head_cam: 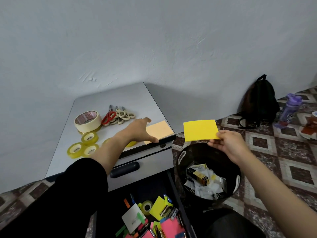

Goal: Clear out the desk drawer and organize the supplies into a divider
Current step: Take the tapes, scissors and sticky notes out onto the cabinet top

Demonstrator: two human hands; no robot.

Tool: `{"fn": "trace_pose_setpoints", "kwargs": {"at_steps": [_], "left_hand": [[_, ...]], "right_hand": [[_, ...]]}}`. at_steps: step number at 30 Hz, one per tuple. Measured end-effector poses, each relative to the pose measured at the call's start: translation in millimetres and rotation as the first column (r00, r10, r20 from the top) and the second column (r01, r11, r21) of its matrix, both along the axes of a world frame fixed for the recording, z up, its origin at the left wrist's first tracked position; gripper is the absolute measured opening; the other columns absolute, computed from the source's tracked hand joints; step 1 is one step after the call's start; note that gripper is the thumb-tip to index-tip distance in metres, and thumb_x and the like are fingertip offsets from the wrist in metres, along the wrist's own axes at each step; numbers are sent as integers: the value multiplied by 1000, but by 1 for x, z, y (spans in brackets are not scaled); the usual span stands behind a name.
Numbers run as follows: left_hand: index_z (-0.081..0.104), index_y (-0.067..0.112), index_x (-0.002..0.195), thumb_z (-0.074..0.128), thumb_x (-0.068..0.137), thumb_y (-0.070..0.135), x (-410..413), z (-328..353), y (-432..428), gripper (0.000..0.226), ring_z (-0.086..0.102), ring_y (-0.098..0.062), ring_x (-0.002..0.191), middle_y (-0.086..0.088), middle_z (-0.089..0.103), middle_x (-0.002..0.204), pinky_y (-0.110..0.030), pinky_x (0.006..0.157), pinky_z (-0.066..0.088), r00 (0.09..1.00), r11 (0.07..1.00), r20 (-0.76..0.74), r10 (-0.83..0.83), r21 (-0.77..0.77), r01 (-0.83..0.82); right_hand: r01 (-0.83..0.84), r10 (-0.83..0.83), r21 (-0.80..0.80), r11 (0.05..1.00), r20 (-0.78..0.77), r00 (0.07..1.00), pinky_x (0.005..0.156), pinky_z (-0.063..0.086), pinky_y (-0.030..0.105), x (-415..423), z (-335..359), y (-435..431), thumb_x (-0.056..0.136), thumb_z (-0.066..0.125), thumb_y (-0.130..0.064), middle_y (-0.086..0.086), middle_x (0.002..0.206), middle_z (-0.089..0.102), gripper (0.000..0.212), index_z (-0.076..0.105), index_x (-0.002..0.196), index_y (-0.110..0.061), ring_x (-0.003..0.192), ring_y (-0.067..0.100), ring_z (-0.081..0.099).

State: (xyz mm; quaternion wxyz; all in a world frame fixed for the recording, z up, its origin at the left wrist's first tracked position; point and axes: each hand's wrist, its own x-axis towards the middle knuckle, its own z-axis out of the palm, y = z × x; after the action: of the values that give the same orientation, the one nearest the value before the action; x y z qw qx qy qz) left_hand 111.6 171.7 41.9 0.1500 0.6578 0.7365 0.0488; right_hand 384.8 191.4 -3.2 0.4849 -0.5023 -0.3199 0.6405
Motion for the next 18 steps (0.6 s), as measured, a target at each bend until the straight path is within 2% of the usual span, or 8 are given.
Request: {"fn": "trace_pose_setpoints", "kwargs": {"at_steps": [3,7,11,14,18], "left_hand": [[28,16,143,82,67,33,-7,-9,3,95,41,-24,129,-8,43,142,-36,106,35,1000,1000,9,-8,-15,9],[31,18,141,84,65,29,-19,-13,6,94,44,-22,126,-6,49,137,-33,103,36,993,1000,117,1,10,-2],[34,16,140,85,64,28,-25,-13,9,92,44,-20,127,-5,50,136,-29,101,36,991,999,136,-15,31,11],[35,16,140,85,63,29,-27,-14,9,93,44,-19,127,-5,49,137,-30,102,36,991,999,124,-40,31,37],[32,17,142,85,63,31,-32,-8,5,96,41,-20,129,-3,42,143,-32,102,37,986,999,164,-33,42,27]], "right_hand": [[-2,2,8,1000,-2,1000,43,55,25,-5,5,6,97,37,4,17,79,51,14,50,92,4,62,22,51],[3,-3,13,1000,-21,1000,43,55,26,-10,8,12,97,37,5,17,79,51,12,47,104,5,63,22,52],[-8,7,-7,1000,-58,998,44,55,26,-17,9,16,97,37,6,17,82,51,12,49,97,5,66,22,52],[-31,29,-32,999,-74,997,44,55,26,-29,11,18,96,36,7,16,83,50,18,48,84,2,68,22,53],[-67,66,-26,997,-36,997,58,59,28,-52,18,25,95,40,8,13,78,49,21,48,78,-2,64,20,53]]}}
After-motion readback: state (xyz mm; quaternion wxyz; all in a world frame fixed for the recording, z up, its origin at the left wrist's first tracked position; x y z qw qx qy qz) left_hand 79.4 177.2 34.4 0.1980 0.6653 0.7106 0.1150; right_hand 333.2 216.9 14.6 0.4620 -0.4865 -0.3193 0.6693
